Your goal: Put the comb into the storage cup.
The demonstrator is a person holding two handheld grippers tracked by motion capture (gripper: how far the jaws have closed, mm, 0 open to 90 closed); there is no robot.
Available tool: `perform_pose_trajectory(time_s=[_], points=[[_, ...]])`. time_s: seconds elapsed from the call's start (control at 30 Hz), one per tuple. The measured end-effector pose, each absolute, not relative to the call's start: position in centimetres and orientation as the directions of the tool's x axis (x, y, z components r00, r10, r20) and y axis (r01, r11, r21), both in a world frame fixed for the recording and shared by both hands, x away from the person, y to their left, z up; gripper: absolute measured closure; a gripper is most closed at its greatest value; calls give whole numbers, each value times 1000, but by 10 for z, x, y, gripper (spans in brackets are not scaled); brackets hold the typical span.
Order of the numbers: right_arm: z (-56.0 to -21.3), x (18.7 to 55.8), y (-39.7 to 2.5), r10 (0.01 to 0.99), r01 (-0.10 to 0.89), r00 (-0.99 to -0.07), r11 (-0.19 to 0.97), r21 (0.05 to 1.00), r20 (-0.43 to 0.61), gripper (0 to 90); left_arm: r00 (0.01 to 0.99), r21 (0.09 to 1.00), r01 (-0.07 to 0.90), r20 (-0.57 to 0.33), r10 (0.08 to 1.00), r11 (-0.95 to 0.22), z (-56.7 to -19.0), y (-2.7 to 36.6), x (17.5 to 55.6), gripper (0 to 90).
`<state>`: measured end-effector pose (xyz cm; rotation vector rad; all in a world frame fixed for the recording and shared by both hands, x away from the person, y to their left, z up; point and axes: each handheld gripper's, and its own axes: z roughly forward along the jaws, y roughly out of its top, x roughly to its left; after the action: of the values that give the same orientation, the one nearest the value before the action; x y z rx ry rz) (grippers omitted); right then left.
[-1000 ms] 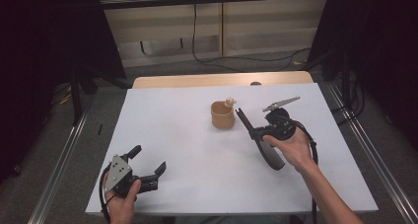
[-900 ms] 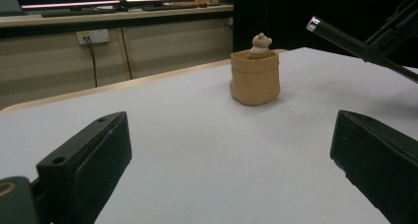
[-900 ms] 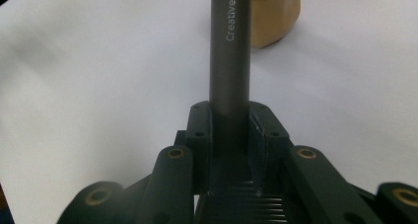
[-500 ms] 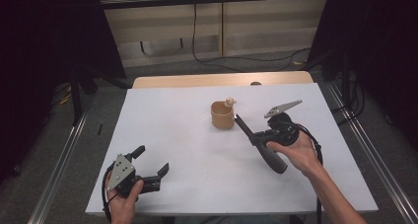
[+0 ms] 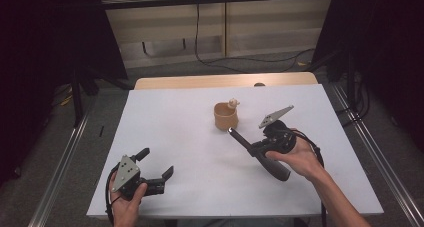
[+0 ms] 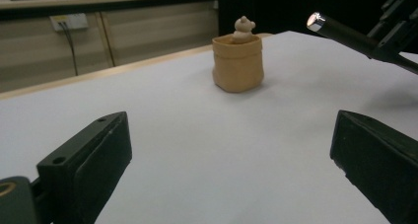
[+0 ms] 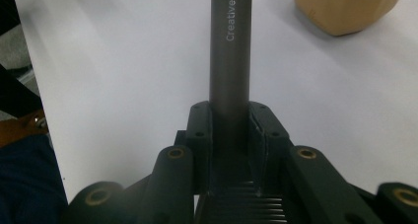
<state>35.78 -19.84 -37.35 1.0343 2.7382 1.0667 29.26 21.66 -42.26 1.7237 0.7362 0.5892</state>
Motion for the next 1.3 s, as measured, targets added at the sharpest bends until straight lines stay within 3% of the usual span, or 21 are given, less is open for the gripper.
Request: perform_pose_trajectory(time_s=[0.57,1.0,1.1,1.3], points=[[-368,350,-181,515,518,-838,651,555,178,727,763,936,218,12,646,-275,-419,198,299,49],[-374,350,-161,458,482,-870,718,502,181,728,888,904,206,-12,460,-374,-410,180,304,44],[-375,349,-160,452,483,-872,725,491,189,728,897,881,167,51,440,-442,-408,173,304,37],[-378,351,-161,445,480,-874,739,473,192,728,938,844,128,67,339,-521,-404,157,302,38]])
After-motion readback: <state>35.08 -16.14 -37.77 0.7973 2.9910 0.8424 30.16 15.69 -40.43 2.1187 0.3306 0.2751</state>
